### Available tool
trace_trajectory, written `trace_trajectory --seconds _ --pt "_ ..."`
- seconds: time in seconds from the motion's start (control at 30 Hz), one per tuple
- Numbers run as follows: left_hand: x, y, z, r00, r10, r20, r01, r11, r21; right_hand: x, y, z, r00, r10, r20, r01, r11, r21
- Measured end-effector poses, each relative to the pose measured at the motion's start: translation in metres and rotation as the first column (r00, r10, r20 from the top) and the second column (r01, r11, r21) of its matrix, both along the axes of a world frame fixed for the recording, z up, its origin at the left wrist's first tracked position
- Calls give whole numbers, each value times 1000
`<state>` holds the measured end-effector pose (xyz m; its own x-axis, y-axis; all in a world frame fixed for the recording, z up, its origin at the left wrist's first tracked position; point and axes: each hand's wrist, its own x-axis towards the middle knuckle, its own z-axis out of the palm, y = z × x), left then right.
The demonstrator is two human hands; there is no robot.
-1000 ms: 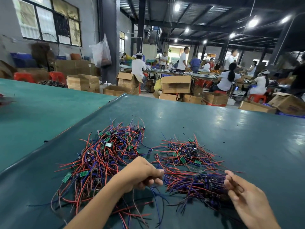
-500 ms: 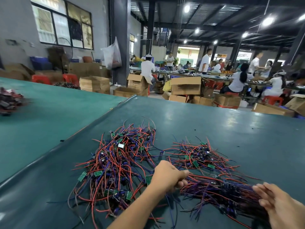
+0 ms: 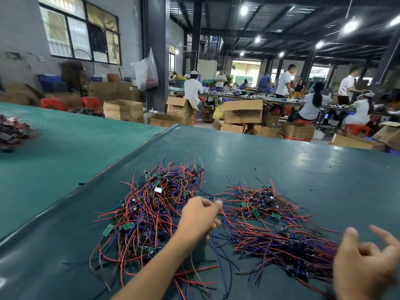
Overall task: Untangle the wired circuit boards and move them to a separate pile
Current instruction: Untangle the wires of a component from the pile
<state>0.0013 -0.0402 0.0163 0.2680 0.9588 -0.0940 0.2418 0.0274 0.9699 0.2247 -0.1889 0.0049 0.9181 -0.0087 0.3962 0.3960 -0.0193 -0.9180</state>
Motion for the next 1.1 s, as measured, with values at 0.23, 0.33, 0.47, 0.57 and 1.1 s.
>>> trace_trajectory --seconds 0.23,0.33,0.47,0.57,1.1 --pt "-45 41 20 548 305 -779 119 893 433 -87 67 -15 659 694 289 -338 617 -711" --pt "-58 41 -3 283 217 -934 177 946 273 -111 85 -47 641 716 276 -167 481 -861" --pt "-74 46 -20 294 294 -910 248 896 369 -119 83 -59 542 725 424 -91 552 -829" --pt "-75 46 -13 389 336 -858 233 865 445 -114 81 -59 539 713 448 -147 604 -783" --pt "-45 64 32 512 200 -836 439 775 454 -112 75 -56 526 725 445 -330 656 -679"
